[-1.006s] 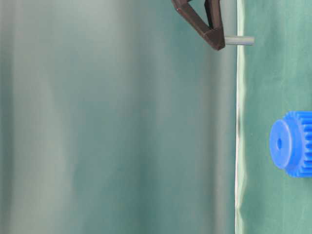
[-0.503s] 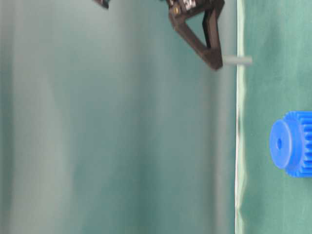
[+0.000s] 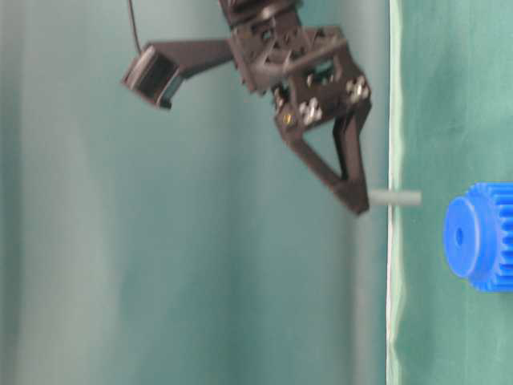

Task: Insert the shaft placed at a random location into the center hole of the medium gear at another random location.
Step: 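Carry the held shaft left over the blue gear's center hole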

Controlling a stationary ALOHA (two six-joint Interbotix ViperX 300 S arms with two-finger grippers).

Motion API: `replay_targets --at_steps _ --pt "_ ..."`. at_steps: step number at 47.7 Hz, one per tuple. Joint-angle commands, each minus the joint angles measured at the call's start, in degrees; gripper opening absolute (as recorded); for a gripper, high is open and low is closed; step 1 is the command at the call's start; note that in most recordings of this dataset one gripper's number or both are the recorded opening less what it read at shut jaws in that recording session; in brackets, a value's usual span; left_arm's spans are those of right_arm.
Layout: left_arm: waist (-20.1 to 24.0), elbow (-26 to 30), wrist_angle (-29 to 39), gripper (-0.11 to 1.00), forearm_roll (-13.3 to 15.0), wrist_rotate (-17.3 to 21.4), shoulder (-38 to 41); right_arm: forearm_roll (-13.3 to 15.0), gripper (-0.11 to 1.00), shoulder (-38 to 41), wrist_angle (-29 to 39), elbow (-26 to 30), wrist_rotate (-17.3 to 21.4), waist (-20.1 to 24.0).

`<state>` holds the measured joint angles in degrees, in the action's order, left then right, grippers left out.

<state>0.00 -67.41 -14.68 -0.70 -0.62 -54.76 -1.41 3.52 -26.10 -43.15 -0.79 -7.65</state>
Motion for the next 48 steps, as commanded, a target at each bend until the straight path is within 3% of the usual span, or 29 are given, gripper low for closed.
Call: replay_targets --at_steps 1,16,48 --pt "0.09 1.05 -0.26 0.0 -0.09 -0.09 0.44 -0.18 0.13 0.26 0.53 3.08 0.35 0.53" --pt "0.09 0.97 -0.26 0.0 -0.09 -0.09 0.44 -0.18 0.13 3.43 1.93 7.29 0.35 1.23" --pt "0.09 0.97 -0.09 0.0 -0.09 -0.09 0.44 -0.62 0.13 6.24 1.76 8.26 0.35 1.58"
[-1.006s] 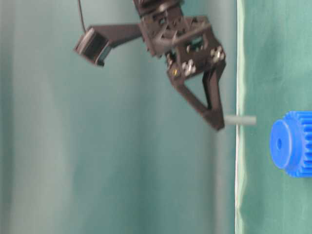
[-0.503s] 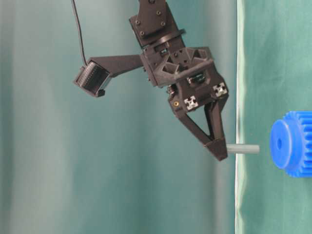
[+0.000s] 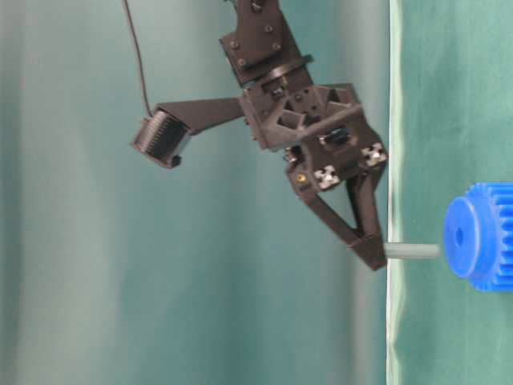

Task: Insert the shaft placed at a random location into the center hole of the medium gear at another random location.
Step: 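Carry the held shaft left over the blue gear's center hole, then align the shaft tip above the gear's center hole with the right gripper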

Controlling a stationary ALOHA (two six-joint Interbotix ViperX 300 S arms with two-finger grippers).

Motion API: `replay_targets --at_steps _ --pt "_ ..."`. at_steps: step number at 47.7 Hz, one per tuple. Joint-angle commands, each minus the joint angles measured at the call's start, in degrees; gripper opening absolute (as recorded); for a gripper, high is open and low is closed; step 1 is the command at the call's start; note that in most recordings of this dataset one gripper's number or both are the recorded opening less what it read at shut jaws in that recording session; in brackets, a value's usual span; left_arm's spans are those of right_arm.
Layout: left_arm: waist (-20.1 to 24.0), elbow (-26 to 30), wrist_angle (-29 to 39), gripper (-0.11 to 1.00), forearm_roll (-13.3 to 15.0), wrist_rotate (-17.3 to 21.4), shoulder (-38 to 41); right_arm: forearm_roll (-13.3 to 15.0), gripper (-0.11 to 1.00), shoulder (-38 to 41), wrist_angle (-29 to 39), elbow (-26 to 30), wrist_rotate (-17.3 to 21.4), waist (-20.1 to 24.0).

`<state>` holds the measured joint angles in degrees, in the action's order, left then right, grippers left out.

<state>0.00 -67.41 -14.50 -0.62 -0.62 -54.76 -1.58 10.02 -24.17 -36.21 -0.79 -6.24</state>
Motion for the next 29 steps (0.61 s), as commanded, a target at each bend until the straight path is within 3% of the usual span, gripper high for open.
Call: replay_targets --at_steps 1,29 --pt "0.18 1.05 -0.26 0.0 -0.18 -0.09 0.44 -0.53 0.13 -0.09 -0.18 1.41 0.35 0.18" --pt "0.09 0.97 -0.26 0.0 -0.18 -0.09 0.44 -1.14 0.13 0.35 -0.62 1.05 0.0 0.0"
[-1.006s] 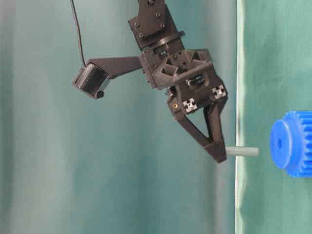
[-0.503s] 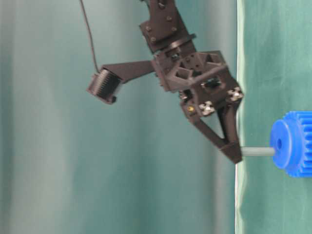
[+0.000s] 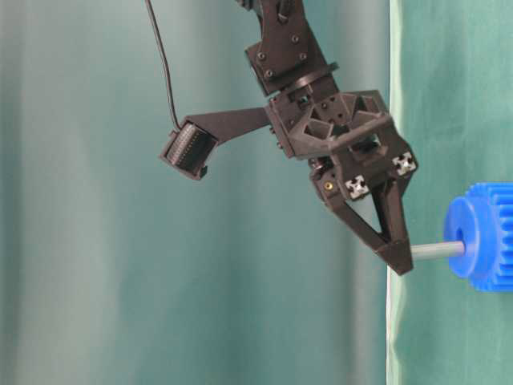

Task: Insert the shaft placed at a random location into the center hole of the medium gear at another random location.
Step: 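Align the shaft tip above the gear's center hole with the right gripper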

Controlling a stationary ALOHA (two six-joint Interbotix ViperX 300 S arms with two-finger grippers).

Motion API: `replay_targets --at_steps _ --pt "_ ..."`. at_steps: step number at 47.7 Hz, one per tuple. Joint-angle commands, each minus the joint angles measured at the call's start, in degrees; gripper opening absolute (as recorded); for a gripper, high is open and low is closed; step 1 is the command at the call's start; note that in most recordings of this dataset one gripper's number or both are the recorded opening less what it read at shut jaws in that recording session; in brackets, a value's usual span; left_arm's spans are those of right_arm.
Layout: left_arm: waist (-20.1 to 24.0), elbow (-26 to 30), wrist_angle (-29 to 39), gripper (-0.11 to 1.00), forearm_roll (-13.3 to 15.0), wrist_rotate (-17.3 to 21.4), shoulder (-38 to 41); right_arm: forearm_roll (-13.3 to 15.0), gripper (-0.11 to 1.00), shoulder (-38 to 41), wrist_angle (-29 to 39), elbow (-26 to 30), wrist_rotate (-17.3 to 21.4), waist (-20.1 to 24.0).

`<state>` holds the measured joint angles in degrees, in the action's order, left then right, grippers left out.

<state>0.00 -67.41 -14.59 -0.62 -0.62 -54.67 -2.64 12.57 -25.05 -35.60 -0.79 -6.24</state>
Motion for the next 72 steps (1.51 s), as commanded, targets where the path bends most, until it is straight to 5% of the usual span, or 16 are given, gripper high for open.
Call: replay_targets --at_steps 1,16,72 --pt "0.09 0.97 -0.18 0.0 -0.18 -0.09 0.35 -0.09 0.13 -2.64 0.44 0.35 -0.09 0.0" --pt "0.09 1.05 -0.18 0.0 -0.18 -0.09 0.35 0.35 0.13 -6.86 1.49 -0.44 -1.23 -0.09" --pt "0.09 0.97 -0.18 0.0 -0.18 -0.18 0.35 -0.97 0.13 -1.76 -2.29 -0.79 -1.49 -0.62"
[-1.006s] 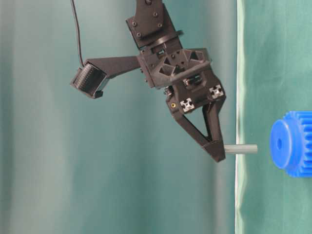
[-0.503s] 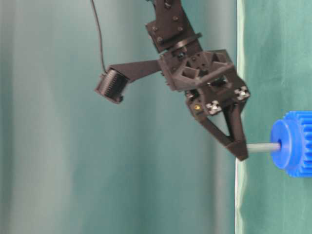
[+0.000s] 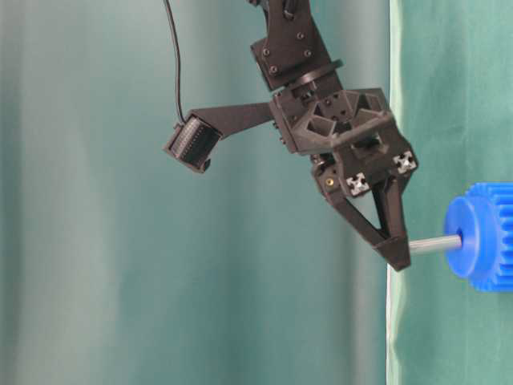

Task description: Insert the shaft placed at a random location into the center hole of the medium gear at another random location.

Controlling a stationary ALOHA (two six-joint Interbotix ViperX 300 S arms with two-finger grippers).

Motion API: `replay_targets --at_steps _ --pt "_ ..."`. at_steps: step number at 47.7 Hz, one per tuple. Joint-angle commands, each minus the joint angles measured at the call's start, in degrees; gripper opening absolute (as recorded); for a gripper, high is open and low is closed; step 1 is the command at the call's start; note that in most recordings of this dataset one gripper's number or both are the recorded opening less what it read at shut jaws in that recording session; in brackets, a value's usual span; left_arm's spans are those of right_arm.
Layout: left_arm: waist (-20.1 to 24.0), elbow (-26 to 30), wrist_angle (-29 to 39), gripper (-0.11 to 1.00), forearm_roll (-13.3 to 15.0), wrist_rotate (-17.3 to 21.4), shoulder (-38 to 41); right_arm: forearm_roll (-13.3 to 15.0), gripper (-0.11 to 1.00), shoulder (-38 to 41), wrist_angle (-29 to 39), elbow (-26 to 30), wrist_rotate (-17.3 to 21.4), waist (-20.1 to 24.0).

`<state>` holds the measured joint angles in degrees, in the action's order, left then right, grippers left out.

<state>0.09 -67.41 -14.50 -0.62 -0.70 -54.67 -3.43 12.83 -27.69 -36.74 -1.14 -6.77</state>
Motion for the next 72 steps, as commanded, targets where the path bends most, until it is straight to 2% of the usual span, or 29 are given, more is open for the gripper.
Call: replay_targets --at_steps 1,17,36,60,72 --pt "0.0 0.97 -0.26 0.0 -0.18 -0.09 0.35 -0.09 0.13 -2.37 0.35 0.35 -1.14 -0.09" --pt "0.0 0.97 -0.26 0.0 -0.18 0.0 0.44 0.44 0.13 -4.92 -1.67 -0.97 -1.93 -0.09" --pt "0.0 0.97 -0.26 0.0 -0.18 0.0 0.35 -0.09 0.13 -0.62 -4.13 -0.97 -1.49 -0.09" --pt "0.0 0.97 -0.26 0.0 -0.18 0.0 0.35 -2.29 0.13 3.25 -4.31 -1.32 -1.23 -0.09" --pt "0.0 1.05 -0.26 0.0 -0.18 -0.09 0.35 -2.46 0.13 3.25 -4.66 -1.32 -1.14 -0.09"
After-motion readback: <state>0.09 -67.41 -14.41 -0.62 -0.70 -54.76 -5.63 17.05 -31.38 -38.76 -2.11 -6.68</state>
